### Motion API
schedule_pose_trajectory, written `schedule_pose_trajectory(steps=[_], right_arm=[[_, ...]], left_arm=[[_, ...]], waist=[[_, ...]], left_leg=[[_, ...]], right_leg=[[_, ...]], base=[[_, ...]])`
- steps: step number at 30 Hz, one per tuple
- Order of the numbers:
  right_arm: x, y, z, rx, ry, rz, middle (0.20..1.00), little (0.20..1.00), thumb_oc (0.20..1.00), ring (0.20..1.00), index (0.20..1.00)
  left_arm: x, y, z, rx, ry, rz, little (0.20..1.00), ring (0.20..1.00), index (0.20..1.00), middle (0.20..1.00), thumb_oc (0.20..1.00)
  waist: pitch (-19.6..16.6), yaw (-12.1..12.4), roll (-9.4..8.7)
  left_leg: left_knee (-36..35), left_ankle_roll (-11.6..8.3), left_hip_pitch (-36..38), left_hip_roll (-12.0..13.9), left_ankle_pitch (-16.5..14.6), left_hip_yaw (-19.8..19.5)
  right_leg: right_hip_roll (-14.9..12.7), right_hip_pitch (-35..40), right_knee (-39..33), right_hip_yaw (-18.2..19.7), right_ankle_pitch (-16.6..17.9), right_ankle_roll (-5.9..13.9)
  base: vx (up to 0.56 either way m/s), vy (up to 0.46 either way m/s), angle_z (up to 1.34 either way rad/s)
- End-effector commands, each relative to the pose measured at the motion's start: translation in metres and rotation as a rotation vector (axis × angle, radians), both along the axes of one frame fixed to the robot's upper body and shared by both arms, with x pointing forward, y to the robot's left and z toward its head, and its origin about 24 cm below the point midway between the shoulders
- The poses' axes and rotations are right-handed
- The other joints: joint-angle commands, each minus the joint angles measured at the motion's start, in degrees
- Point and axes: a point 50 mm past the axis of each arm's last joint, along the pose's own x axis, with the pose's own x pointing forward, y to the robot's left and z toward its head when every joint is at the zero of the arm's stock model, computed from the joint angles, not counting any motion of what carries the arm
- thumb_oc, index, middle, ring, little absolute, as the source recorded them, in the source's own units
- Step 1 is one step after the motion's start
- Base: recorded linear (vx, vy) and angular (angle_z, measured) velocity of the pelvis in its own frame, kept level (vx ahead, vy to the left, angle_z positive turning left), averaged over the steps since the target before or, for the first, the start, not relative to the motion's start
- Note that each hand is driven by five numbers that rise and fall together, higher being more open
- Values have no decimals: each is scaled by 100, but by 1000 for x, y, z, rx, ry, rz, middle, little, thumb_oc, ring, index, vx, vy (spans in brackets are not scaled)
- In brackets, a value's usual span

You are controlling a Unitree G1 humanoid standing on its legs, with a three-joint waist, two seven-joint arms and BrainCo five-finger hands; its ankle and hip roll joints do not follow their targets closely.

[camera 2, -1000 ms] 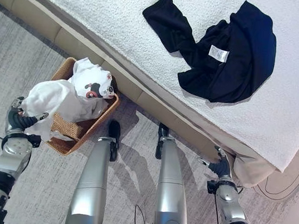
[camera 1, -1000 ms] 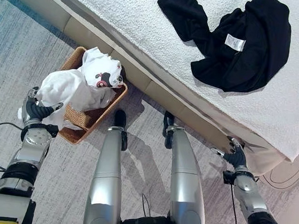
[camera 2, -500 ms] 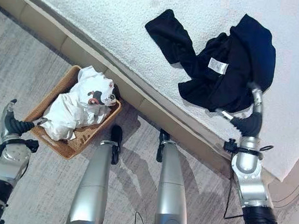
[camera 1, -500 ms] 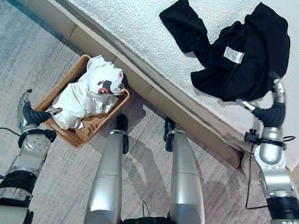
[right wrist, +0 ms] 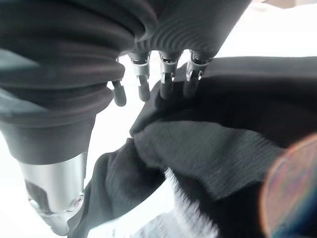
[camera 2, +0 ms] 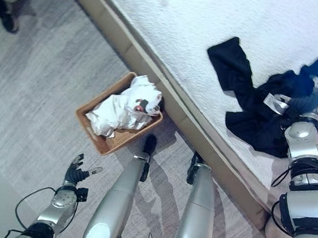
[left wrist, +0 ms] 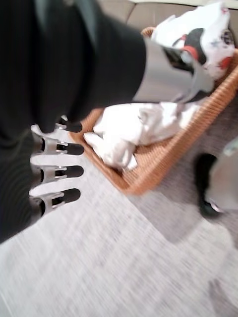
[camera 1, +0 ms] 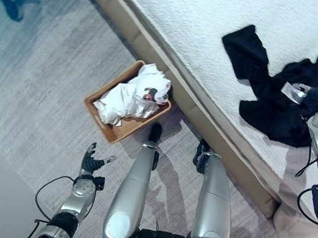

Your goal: Pick up clothes into the bucket

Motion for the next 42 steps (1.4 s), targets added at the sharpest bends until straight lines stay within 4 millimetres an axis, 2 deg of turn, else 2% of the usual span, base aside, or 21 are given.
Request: schedule_pose_trajectory(steps=[1,6,7,8,14,19,22,23,24,25,26,28,30,32,33,34,37,38,39,40,42], right_arm=[[-25,-37,7,-19,75,-105,1000,1000,1000,1000,1000],[-47,-59,-12,-16,273,-168,1000,1000,1000,1000,1000],[-55,-65,-22,-13,375,-175,476,476,476,476,476],[-55,-65,-22,-13,375,-175,200,200,200,200,200],[-58,-66,-32,26,444,-145,200,200,200,200,200],[-42,-58,-7,-40,356,-116,200,200,200,200,200],[-24,-43,23,-133,264,-49,200,200,200,200,200],[-14,-32,48,-163,152,0,200,200,200,200,200],[-14,-32,48,-163,152,0,200,200,200,200,200],[-8,-21,70,-177,41,48,200,200,200,200,200],[-8,-21,70,-177,41,48,200,200,200,200,200],[-7,-1,114,-243,-170,123,200,200,200,200,200],[-9,4,126,-265,-233,136,200,200,200,200,200],[-17,31,161,-373,-403,220,200,200,200,200,200],[-17,30,160,-372,-402,220,200,200,200,200,200],[-24,49,179,-426,-497,294,200,200,200,200,200],[-27,56,179,-429,-524,341,200,200,200,200,200],[-31,68,180,-433,-545,417,200,200,200,200,200],[-31,68,179,-432,-545,416,200,200,200,200,200],[-30,78,172,-397,-547,501,200,200,200,200,200],[-28,85,165,-357,-549,551,200,200,200,200,200]], left_arm=[[-13,-12,-8,-41,32,-82,1000,1000,1000,1000,1000],[-19,-20,-7,-78,43,-152,1000,1000,1000,1000,1000],[-19,-24,-7,-99,42,-175,1000,1000,1000,1000,1000],[-19,-24,-7,-100,43,-175,1000,1000,1000,1000,1000],[-8,-35,-4,-127,41,-235,1000,1000,1000,1000,1000],[3,-40,1,-96,24,-282,1000,1000,1000,1000,1000],[7,-36,4,-72,8,-280,1000,1000,1000,1000,1000],[9,-32,7,-66,-7,-265,1000,1000,1000,1000,1000],[9,-32,7,-66,-7,-264,1000,1000,1000,1000,1000],[11,-29,9,-63,-21,-251,1000,1000,1000,1000,1000],[11,-29,9,-63,-21,-250,1000,1000,1000,1000,1000],[18,-20,20,-42,-74,-230,1000,1000,1000,1000,1000],[19,-17,22,-34,-86,-221,1000,1000,1000,1000,1000],[24,-8,32,-11,-129,-197,1000,1000,1000,1000,1000],[24,-8,31,-10,-129,-198,1000,1000,1000,1000,1000],[32,-3,41,-16,-171,-173,1000,1000,1000,1000,1000],[39,1,49,2,-202,-172,1000,1000,1000,1000,1000],[52,6,67,27,-264,-172,1000,1000,1000,1000,1000],[52,6,67,28,-263,-173,1000,1000,1000,1000,1000],[68,7,93,76,-351,-215,1000,1000,1000,1000,1000],[77,9,111,93,-416,-223,1000,1000,1000,1000,1000]], waist=[[-93,-190,416],[-93,-130,593],[-93,-87,649],[-93,-89,653],[-93,-68,733],[-93,-135,666],[-93,-195,563],[-93,-255,473],[-93,-253,474],[-93,-314,390],[-93,-310,389],[-93,-387,275],[-93,-408,227],[-93,-500,80],[-93,-492,77],[-93,-566,-67],[-93,-592,-158],[-123,-670,-272],[-109,-660,-275],[-275,-730,-348],[-368,-755,-383]], left_leg=[[-129,142,66,-124,-95,2],[-309,106,110,-165,29,-178],[-367,107,117,-177,74,-220],[-370,107,121,-177,76,-224],[-624,112,258,-170,207,-265],[-722,91,328,-100,236,-191],[-861,48,433,-9,271,-101],[-885,27,507,49,257,-54],[-887,27,509,53,257,-52],[-872,10,565,99,224,3],[-873,10,567,102,223,7],[-917,-8,591,192,362,104],[-925,-18,655,231,348,136],[-995,-44,867,321,329,231],[-1000,-45,874,324,330,232],[-1099,-80,1119,408,330,311],[-1212,-102,1355,468,337,368],[-1347,-121,1639,542,336,442],[-1355,-121,1659,545,338,443],[-1484,-129,1901,606,326,542],[-1552,-129,2012,633,341,605]], right_leg=[[-183,354,174,-46,-240,104],[-299,407,222,-237,-278,123],[-320,407,217,-285,-275,130],[-320,413,214,-289,-274,130],[-312,454,130,-311,-235,164],[-223,497,-98,-262,-98,196],[-96,589,-366,-229,32,209],[-25,672,-524,-185,116,220],[-21,675,-530,-184,120,220],[51,731,-660,-121,204,231],[55,732,-664,-118,207,231],[214,833,-1059,-69,528,209],[257,916,-1168,-49,571,216],[388,1127,-1393,-16,675,246],[391,1134,-1400,-16,678,246],[494,1381,-1621,-39,753,268],[547,1606,-1791,-73,816,303],[626,1897,-2039,-61,905,352],[629,1917,-2050,-60,909,352],[689,2139,-2259,-45,988,391],[707,2244,-2387,-39,1057,437]], base=[[-1,-116,50],[-8,-77,31],[-4,-33,16],[-1,-42,16],[4,-20,6],[0,5,-3],[-10,10,-12],[-7,10,-29],[-5,32,-40],[-2,24,-31],[-89,65,-28],[-92,49,-28],[-3,12,-38],[-11,19,-30],[-15,-5,-47],[-4,-17,-40],[-1,-5,-22],[13,-4,-18],[66,13,-28],[44,20,-31],[58,25,-28]])
